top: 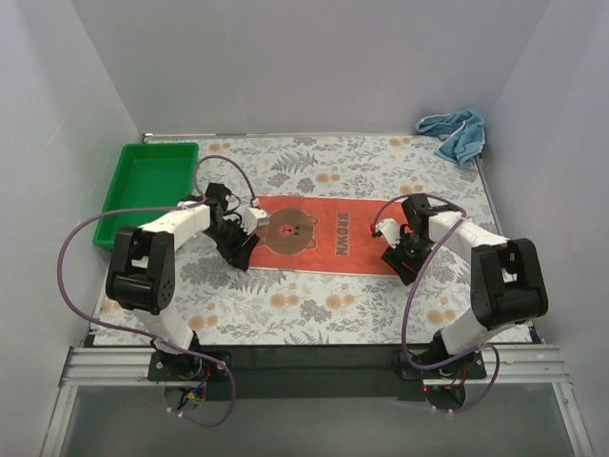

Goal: Roll the towels
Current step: Fold the towel

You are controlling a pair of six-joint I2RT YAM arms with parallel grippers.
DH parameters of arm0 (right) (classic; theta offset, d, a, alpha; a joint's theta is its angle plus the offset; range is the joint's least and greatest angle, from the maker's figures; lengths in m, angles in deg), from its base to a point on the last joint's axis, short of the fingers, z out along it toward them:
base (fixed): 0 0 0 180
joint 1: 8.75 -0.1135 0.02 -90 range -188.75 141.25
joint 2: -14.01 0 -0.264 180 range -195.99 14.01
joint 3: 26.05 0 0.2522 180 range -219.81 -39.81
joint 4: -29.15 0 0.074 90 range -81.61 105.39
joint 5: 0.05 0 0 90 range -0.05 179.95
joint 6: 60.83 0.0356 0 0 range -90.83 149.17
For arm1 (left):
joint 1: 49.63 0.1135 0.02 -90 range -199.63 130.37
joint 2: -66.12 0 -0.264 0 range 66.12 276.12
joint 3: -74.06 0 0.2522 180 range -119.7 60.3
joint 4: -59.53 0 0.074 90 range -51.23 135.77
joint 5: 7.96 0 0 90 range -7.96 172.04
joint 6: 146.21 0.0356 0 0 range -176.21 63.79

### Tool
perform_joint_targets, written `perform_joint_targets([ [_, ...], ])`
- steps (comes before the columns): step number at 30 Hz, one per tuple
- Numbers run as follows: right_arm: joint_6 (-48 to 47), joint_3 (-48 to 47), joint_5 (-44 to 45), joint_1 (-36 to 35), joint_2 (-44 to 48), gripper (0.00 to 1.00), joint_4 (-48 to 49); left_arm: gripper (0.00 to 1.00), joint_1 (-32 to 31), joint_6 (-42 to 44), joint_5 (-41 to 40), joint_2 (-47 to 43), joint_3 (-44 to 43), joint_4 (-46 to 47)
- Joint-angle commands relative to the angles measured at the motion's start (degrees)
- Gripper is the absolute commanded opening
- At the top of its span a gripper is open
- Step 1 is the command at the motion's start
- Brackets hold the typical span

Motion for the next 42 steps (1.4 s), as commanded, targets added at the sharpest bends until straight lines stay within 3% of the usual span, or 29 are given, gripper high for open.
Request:
perform_joint_targets([
  [1,-0.8,-3.7,-2.7,0.1,2.0,0.59,-6.0,0.46,0.6,1.9,2.9,-3.4,-5.0,-4.4],
  [2,-0.7,-5.1,-3.0,0.5,2.3,0.67,-6.3,0.57,0.6,1.8,3.7,-3.4,-6.7,-4.9],
  [3,-0.7,-9.3,-4.3,2.1,2.7,0.78,-7.6,0.61,0.6,1.4,4.3,-3.5,-10.1,-5.1],
  [4,-0.8,-11.6,-5.2,3.0,2.6,0.80,-8.2,0.67,0.6,0.4,4.2,-3.6,-12.2,-4.7],
  [5,-0.8,-14.4,-5.7,4.0,2.0,0.81,-9.0,0.71,0.6,-0.4,4.2,-3.4,-13.9,-4.3],
  [6,-0.7,-19.6,-6.9,6.0,0.4,0.82,-9.8,0.86,0.7,-0.8,4.2,-3.0,-15.8,-4.0],
  [9,0.1,-27.5,-7.9,10.5,-5.0,0.78,-10.6,0.94,0.8,-3.6,1.8,0.3,-23.0,-0.8],
  [12,2.1,-37.1,-7.7,14.0,-12.3,0.68,-10.7,0.85,0.9,-4.9,-0.8,7.2,-30.3,0.6],
  [13,3.5,-39.1,-7.7,14.5,-14.1,0.61,-10.7,0.71,1.0,-5.2,-1.2,11.1,-32.1,0.4],
  [16,5.4,-46.6,-7.2,15.3,-19.7,0.51,-10.6,0.50,1.5,-6.8,-0.8,17.8,-38.7,0.1],
  [19,6.4,-49.3,-6.8,15.3,-24.1,0.49,-10.4,0.44,1.6,-8.6,-1.4,21.3,-40.9,3.0],
  [32,11.0,-57.5,-7.7,14.6,-36.5,0.47,-8.7,0.46,2.9,-11.2,-1.9,28.6,-44.5,5.5],
  [41,12.5,-57.1,-8.5,12.8,-40.0,0.39,-6.9,0.52,3.6,-12.5,-1.0,30.7,-46.1,5.6],
  [42,12.5,-56.9,-8.5,12.7,-40.2,0.33,-6.8,0.52,3.6,-12.6,-1.0,31.1,-46.2,5.7],
])
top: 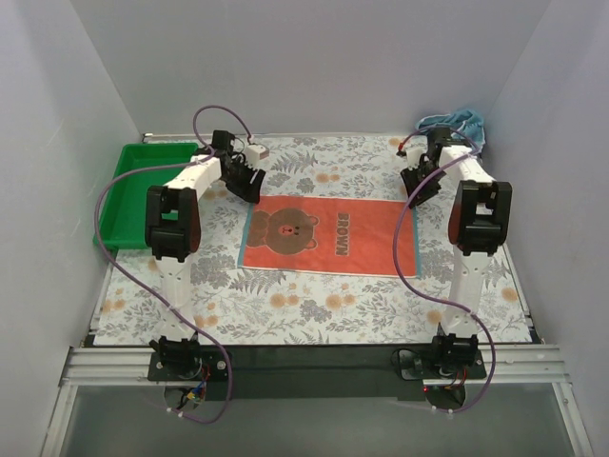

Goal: Roll the towels
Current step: Fold the towel

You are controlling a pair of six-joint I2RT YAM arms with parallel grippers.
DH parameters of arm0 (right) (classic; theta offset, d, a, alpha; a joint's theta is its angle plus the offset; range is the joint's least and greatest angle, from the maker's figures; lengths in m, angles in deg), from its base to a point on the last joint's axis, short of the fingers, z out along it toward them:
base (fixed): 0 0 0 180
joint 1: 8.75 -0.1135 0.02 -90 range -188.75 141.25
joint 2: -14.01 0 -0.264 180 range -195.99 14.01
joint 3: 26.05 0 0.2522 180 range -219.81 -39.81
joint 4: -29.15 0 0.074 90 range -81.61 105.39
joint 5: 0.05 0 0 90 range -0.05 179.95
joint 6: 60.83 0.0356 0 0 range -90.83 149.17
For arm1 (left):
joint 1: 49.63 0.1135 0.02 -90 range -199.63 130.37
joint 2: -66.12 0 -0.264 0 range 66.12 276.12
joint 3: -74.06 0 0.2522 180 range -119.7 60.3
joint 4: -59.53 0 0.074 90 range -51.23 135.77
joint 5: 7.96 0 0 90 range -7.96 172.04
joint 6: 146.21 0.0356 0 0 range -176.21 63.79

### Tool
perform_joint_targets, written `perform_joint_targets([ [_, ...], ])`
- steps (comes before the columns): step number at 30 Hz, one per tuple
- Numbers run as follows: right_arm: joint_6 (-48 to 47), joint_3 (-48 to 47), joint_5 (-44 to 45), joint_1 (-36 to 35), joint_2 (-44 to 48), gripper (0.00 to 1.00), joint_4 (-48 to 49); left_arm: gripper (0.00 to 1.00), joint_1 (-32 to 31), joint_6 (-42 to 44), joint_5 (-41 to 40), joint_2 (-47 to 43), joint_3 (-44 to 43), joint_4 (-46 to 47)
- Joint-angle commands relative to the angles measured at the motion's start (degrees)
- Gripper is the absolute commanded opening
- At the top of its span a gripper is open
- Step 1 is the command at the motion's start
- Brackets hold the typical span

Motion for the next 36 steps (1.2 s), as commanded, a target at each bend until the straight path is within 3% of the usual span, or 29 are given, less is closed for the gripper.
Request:
perform_joint_targets([
  [1,1.4,-1.0,-1.3,-0.7,-0.8,0.30,1.4,0.53,0.4,-0.9,0.9,-0.2,-1.8,0.7],
  [5,1.5,-0.4,-1.3,-0.6,-1.2,0.15,1.7,0.54,0.7,-1.5,1.0,0.9,-2.3,1.3],
  [7,1.3,-0.4,-1.1,-0.6,-1.2,0.02,1.8,0.54,0.7,-1.8,1.1,2.1,-3.5,0.9],
  [12,1.0,-0.4,-0.8,-0.6,-1.0,0.01,1.8,0.55,0.8,-2.1,1.4,4.8,-6.1,-0.2],
  [22,0.7,0.1,0.1,-0.7,0.2,0.01,2.2,0.41,1.1,-1.9,2.9,5.9,-7.3,-1.5],
  [36,-0.1,0.2,0.6,-0.7,0.9,0.01,2.2,0.33,1.4,-1.4,7.8,2.5,-0.9,-2.4],
])
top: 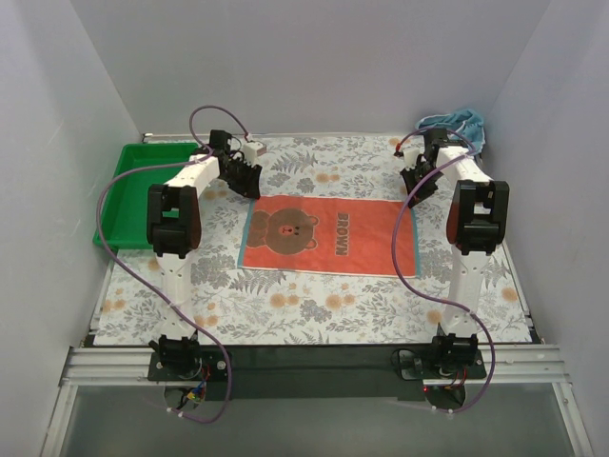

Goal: Roll the towels
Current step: Fold the towel

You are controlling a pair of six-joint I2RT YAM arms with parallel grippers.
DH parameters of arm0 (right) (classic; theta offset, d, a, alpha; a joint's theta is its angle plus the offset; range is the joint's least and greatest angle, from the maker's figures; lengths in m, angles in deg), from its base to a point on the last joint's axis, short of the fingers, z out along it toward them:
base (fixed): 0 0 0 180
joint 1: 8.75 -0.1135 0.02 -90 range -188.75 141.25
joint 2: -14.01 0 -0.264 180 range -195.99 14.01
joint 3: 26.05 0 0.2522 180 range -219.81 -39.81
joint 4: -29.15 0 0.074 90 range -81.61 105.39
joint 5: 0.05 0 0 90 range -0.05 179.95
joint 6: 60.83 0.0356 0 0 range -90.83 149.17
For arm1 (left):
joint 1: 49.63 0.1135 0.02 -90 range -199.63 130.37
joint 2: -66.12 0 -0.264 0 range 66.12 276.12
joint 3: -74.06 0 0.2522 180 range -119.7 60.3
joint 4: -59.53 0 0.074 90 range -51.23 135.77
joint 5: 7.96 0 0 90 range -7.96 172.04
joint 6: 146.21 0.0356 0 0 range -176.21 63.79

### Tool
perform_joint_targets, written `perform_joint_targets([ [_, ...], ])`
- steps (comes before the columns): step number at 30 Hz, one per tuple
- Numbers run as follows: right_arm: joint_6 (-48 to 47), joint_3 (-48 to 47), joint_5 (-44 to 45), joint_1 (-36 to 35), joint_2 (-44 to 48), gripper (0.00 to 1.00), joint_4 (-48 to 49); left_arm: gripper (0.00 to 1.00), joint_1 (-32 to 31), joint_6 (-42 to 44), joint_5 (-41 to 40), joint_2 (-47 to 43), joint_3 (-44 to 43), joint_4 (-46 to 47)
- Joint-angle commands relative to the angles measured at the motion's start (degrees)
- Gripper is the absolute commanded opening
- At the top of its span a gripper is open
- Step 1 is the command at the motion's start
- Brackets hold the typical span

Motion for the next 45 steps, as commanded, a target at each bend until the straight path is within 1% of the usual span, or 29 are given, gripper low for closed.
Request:
perform_joint_targets([
  [1,-0.9,0.1,0.9,0.0,1.9,0.01,1.3,0.32,0.1,0.0,1.5,-1.5,2.2,-3.5],
  [4,-1.0,0.0,1.0,0.0,2.0,0.01,1.2,0.30,0.1,-0.1,1.1,-1.3,2.0,-3.7],
  [6,-1.0,-0.2,0.7,0.0,2.0,0.01,1.2,0.26,0.4,-0.3,1.0,-1.5,2.0,-3.3],
  [7,-1.0,-0.6,0.7,0.0,1.9,0.01,1.2,0.20,0.4,-0.4,0.9,-1.5,2.0,-3.1],
  [9,-0.9,-1.0,0.7,0.1,1.8,0.01,1.3,0.12,0.6,-1.0,0.8,-1.3,1.6,-2.5],
  [10,-0.9,-1.3,0.7,0.1,1.6,0.01,1.3,0.05,0.6,-1.2,0.7,-1.0,1.4,-2.4],
  [12,-0.9,-2.2,0.8,0.1,1.5,0.01,1.2,0.00,0.8,-1.3,0.3,-0.7,0.5,-2.4],
  [20,-0.2,-5.3,0.1,0.1,1.6,0.01,1.2,0.00,1.9,-2.0,2.2,-1.1,-3.8,-2.3],
  [26,-0.3,-7.3,-1.3,0.1,4.6,0.01,0.7,0.00,2.3,-0.3,3.9,-5.4,-5.8,-1.6],
  [31,-3.0,-5.5,-1.3,0.0,9.0,0.01,0.1,0.00,2.6,3.0,5.8,-9.3,-5.1,-4.5],
  [35,-5.9,-1.1,-2.3,0.3,13.3,0.01,0.0,0.00,2.7,7.5,5.8,-14.7,-0.3,-5.9],
  [39,-10.0,6.3,-3.7,0.3,17.6,0.01,0.1,0.00,2.7,12.0,6.2,-21.4,9.7,-6.2],
  [41,-11.2,9.2,-4.9,0.3,20.2,0.01,0.0,0.00,2.7,15.7,6.6,-25.0,13.1,-7.4],
  [42,-11.9,12.1,-5.4,0.3,21.0,0.01,0.1,0.00,2.7,16.5,6.8,-26.3,16.5,-7.8],
  [44,-13.9,15.1,-6.3,0.3,23.6,0.01,0.0,0.00,2.7,19.7,7.4,-28.8,19.8,-8.9],
  [45,-14.3,18.1,-6.2,0.3,24.6,0.01,0.0,0.00,2.7,20.5,7.4,-31.3,23.4,-9.0],
])
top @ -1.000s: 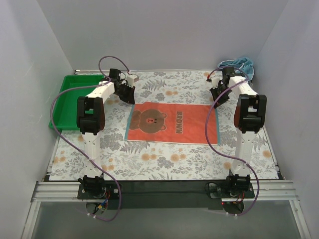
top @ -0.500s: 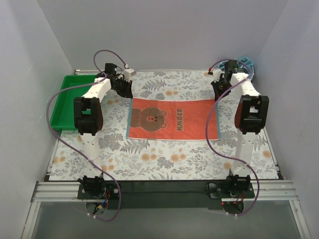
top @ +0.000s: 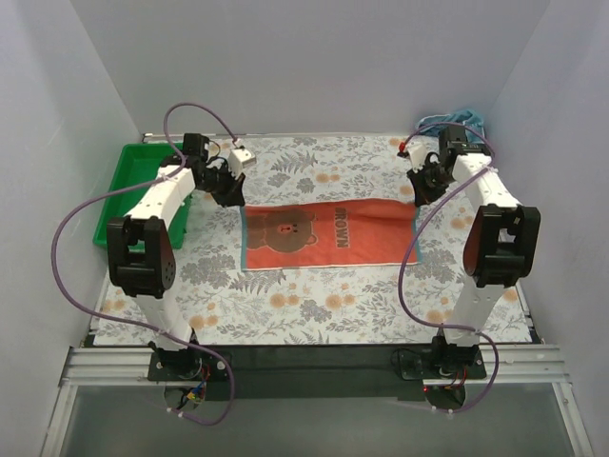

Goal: Roll the towels
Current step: Fold the towel

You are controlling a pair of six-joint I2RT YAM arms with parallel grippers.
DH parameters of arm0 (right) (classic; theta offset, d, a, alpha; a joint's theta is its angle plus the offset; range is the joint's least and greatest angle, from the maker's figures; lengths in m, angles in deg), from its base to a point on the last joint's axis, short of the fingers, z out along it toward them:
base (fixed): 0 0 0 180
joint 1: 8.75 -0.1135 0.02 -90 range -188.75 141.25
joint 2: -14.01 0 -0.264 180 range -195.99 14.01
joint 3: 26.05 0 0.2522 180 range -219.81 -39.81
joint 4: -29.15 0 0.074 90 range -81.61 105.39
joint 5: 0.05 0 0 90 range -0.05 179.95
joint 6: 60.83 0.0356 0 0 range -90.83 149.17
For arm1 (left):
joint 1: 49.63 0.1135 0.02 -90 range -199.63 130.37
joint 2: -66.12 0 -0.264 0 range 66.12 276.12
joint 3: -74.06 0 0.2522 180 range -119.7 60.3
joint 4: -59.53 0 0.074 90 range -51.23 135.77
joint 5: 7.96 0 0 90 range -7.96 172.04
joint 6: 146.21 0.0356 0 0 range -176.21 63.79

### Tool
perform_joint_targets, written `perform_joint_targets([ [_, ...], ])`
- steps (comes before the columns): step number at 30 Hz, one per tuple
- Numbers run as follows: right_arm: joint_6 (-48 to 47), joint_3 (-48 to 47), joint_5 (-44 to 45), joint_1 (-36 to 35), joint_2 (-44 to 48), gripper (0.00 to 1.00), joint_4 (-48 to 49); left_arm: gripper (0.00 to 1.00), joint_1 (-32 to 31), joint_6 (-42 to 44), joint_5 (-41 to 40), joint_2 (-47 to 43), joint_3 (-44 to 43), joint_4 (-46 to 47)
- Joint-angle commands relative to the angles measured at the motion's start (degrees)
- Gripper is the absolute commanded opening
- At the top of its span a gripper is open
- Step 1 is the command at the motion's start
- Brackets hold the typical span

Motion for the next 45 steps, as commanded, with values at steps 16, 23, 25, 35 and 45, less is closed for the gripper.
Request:
perform_joint_targets([
  [16,-13.4,25.5,0.5,0.4,11.8,0.01,3.4,0.00,0.0,13.9,-1.1,-17.7,28.1,-2.1],
  [23,-12.9,26.5,0.2,0.3,10.6,0.01,4.0,0.00,-0.9,12.4,-1.4,-16.5,29.5,-0.7],
  [25,-12.7,26.7,0.3,0.3,10.4,0.01,3.9,0.00,-1.1,12.0,-1.5,-16.3,29.8,-0.3],
  [35,-9.1,18.1,0.3,0.4,9.9,0.01,3.9,0.00,-1.3,8.7,-3.0,-15.1,25.9,1.6],
  [45,-5.4,2.8,1.1,0.8,3.1,0.01,3.9,0.00,-1.1,3.9,-2.8,-11.2,12.4,3.2],
])
